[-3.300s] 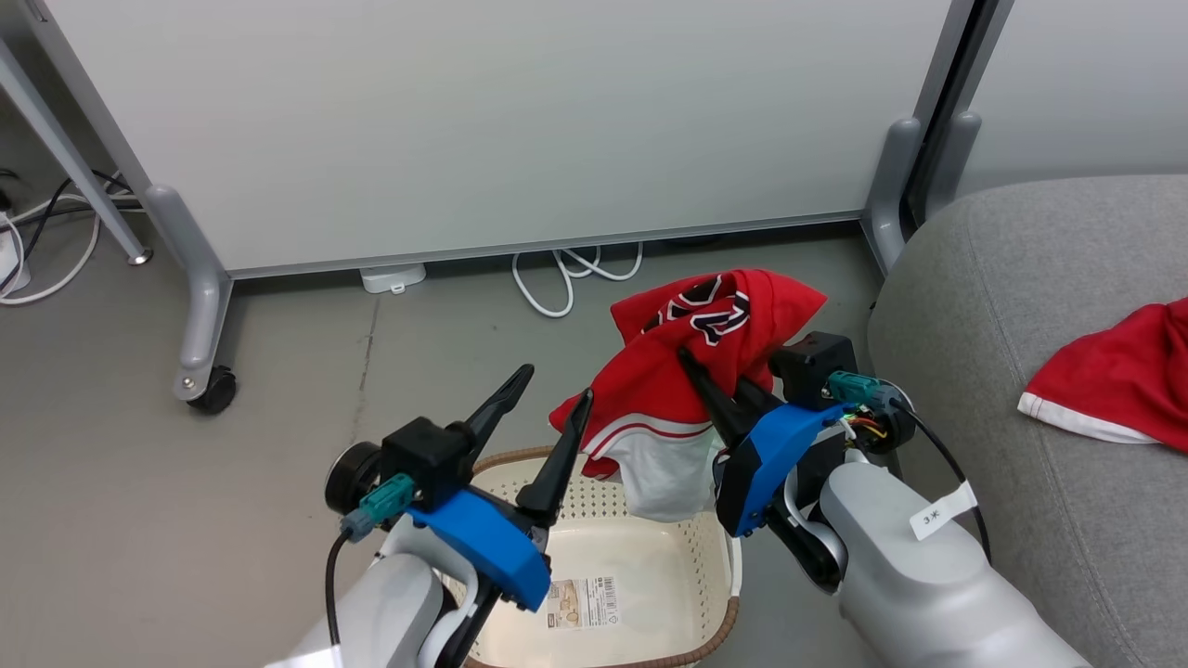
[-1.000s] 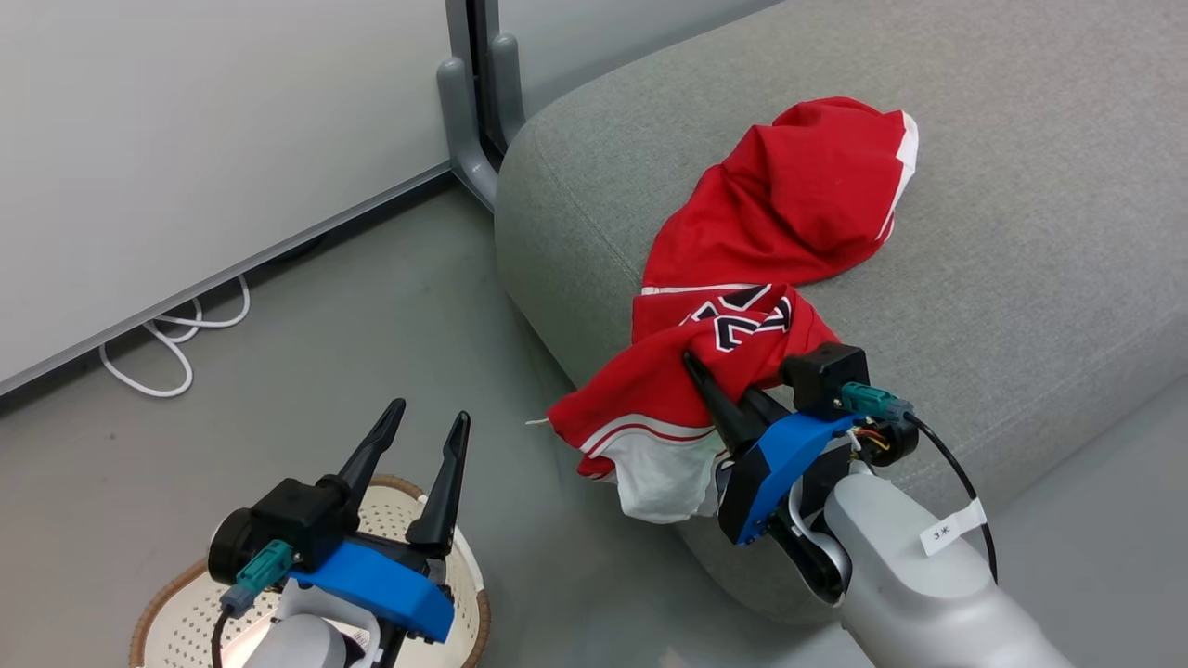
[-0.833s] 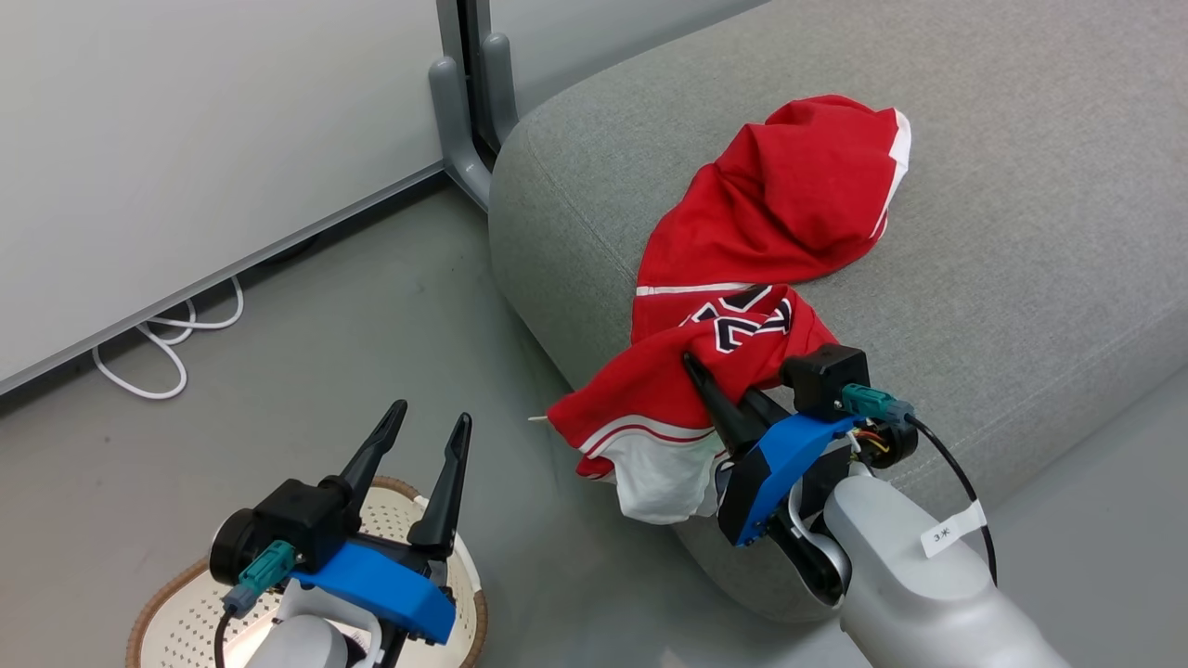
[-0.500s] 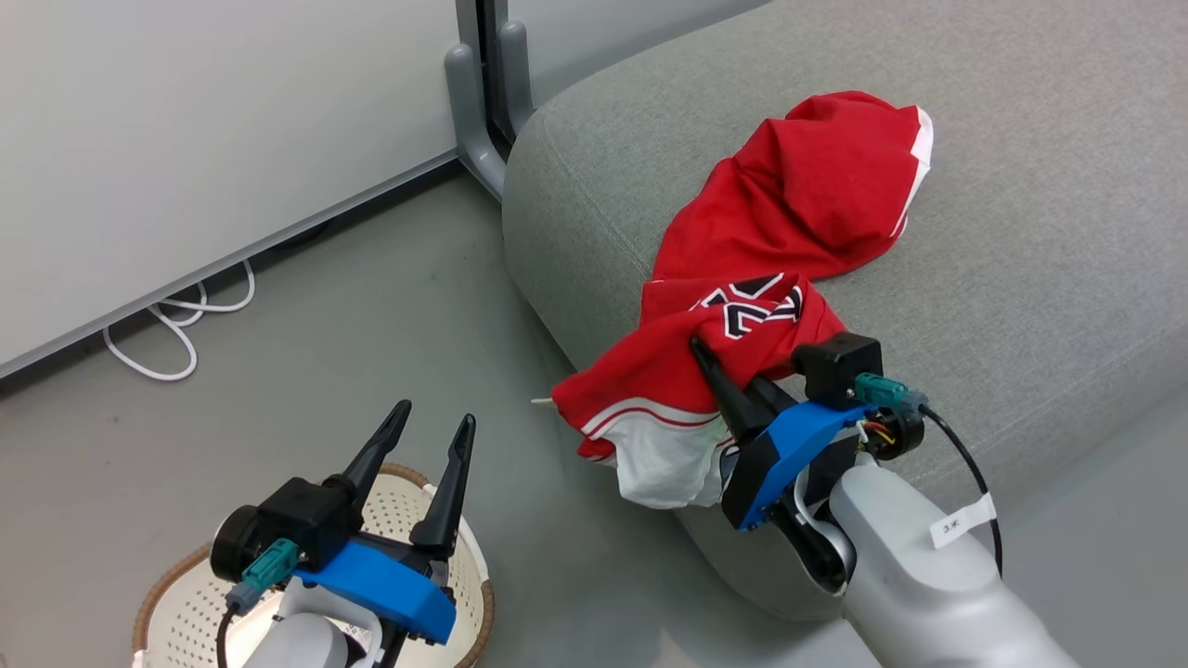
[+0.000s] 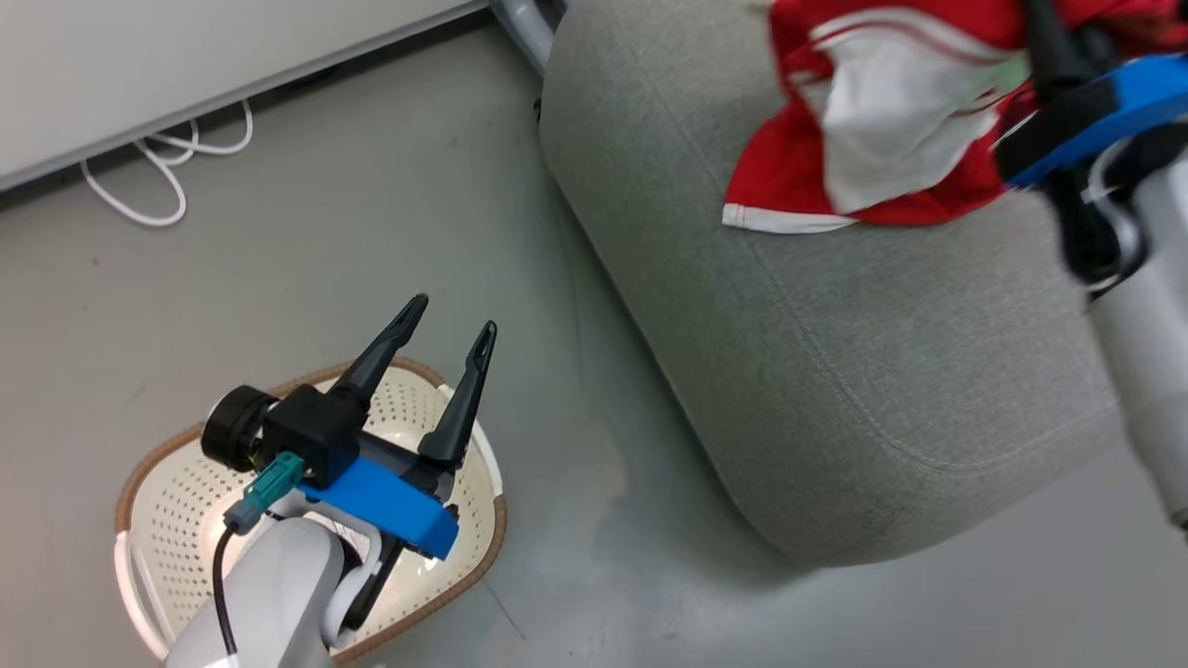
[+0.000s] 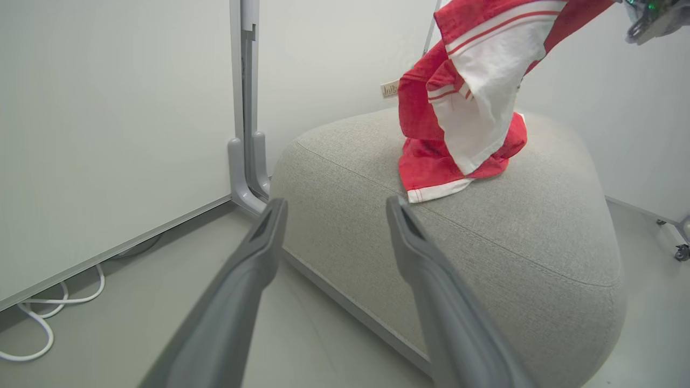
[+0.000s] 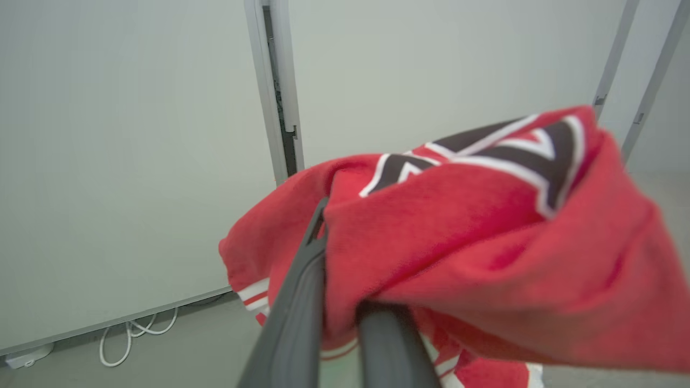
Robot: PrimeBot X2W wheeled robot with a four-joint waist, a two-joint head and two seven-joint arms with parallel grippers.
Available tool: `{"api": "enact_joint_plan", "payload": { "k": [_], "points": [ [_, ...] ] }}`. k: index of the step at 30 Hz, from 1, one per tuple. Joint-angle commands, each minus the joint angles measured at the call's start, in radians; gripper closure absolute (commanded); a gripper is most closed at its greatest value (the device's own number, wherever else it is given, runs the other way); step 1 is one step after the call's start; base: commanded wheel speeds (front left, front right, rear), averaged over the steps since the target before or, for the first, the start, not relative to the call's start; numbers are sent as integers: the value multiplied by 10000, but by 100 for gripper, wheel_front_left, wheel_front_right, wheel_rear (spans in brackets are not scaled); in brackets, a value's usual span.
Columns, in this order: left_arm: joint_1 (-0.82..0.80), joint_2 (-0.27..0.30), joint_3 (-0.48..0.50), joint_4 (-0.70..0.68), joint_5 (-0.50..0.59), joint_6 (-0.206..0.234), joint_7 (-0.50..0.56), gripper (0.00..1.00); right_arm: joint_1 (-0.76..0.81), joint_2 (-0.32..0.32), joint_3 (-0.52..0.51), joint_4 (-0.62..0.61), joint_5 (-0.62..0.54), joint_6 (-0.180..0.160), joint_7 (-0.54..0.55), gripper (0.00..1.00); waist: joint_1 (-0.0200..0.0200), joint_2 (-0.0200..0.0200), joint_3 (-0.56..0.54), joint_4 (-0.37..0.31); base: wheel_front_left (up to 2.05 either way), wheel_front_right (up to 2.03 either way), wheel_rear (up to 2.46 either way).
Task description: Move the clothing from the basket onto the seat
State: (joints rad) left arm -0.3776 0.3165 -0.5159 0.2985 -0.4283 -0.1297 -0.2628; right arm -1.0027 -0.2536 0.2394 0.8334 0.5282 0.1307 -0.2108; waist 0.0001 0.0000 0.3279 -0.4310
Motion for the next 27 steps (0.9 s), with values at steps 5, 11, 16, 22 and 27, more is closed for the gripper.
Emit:
{"api": "enact_joint_plan", "payload": {
  "k": [5, 11, 16, 22, 27],
  "points": [
    [-940, 218, -416, -223, 88, -14, -29, 0, -1247, -1524, -1550, 222, -388, 3, 227, 100, -1, 0, 1541, 1136, 0, 0, 0],
    [-1734, 383, -586, -557, 264, -14, -29, 0, -1532, -2315, -3226, 601, -578, 1, -9, 100, -1, 0, 2756, 1736, 0, 0, 0],
    [-2261, 457, -602, -845, 408, -16, -29, 0, -1299, -2413, -4352, 1189, -827, 3, -270, 100, -1, 0, 3574, 2112, 0, 0, 0],
    [-2471, 470, -524, -999, 536, -14, -29, 0, -1133, -2039, -5099, 1800, -1331, 1, -469, 100, -1, 0, 3965, 2243, 0, 0, 0],
    [-2477, 425, -506, -953, 582, -16, -29, 0, -1248, -1817, -5349, 1970, -1862, 1, -516, 100, -1, 0, 3980, 2288, 0, 0, 0]
  ]
}}
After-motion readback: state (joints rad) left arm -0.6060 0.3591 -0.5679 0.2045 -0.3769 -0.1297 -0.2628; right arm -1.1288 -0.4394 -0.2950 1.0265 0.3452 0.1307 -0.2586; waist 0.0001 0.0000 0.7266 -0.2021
